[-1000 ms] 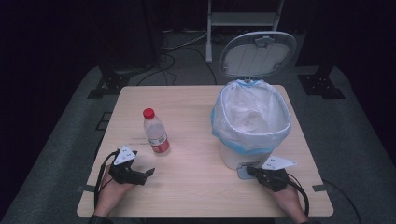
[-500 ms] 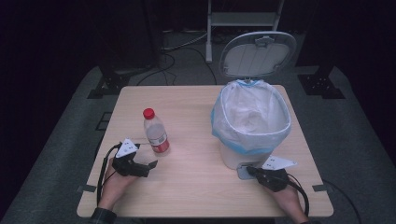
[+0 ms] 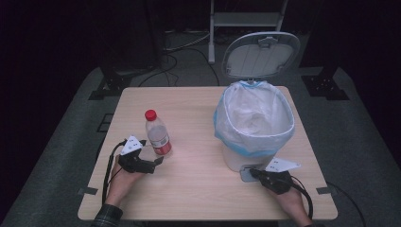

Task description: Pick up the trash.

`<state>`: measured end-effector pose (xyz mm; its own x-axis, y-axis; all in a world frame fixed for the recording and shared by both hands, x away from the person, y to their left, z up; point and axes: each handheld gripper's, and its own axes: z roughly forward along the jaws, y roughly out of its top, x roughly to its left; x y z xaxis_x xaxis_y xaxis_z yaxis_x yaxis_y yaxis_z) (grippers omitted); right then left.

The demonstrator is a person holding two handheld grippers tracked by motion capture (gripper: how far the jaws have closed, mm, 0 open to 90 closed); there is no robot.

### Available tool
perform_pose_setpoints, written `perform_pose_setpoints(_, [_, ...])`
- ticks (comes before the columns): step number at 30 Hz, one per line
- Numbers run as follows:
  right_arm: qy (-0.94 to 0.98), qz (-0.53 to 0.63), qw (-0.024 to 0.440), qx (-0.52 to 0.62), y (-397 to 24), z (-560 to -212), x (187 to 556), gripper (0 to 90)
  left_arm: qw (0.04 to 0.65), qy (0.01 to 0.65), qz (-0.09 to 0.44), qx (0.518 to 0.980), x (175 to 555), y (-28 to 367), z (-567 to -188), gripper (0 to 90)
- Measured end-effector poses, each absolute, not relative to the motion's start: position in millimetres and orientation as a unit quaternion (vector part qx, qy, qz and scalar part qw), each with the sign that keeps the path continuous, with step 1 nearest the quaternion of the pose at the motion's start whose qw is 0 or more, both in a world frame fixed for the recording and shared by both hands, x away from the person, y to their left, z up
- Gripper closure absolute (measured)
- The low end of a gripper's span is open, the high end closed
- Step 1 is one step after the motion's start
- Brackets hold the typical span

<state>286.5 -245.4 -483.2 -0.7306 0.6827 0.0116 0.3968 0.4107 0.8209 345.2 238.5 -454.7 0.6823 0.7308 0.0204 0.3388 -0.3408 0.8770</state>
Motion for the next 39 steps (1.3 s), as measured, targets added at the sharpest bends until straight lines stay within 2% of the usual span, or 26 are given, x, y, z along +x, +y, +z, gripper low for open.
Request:
perform_pose_setpoints(34, [0.822, 0.435, 0.16, 0.331, -245.8, -483.1, 287.0, 89.9, 0.47, 0.322, 0.216, 0.793, 372.4, 218.2, -473.0, 0.0])
perform_pose_setpoints(36, [0.822, 0.435, 0.161, 0.33, -245.9, -483.2, 287.1, 89.8, 0.467, 0.32, 0.221, 0.794, 372.1, 216.5, -475.9, 4.4])
perform_pose_setpoints(39, [0.822, 0.435, 0.161, 0.33, -245.9, -483.2, 287.1, 89.8, 0.456, 0.321, 0.229, 0.798, 372.0, 214.1, -476.4, 5.5])
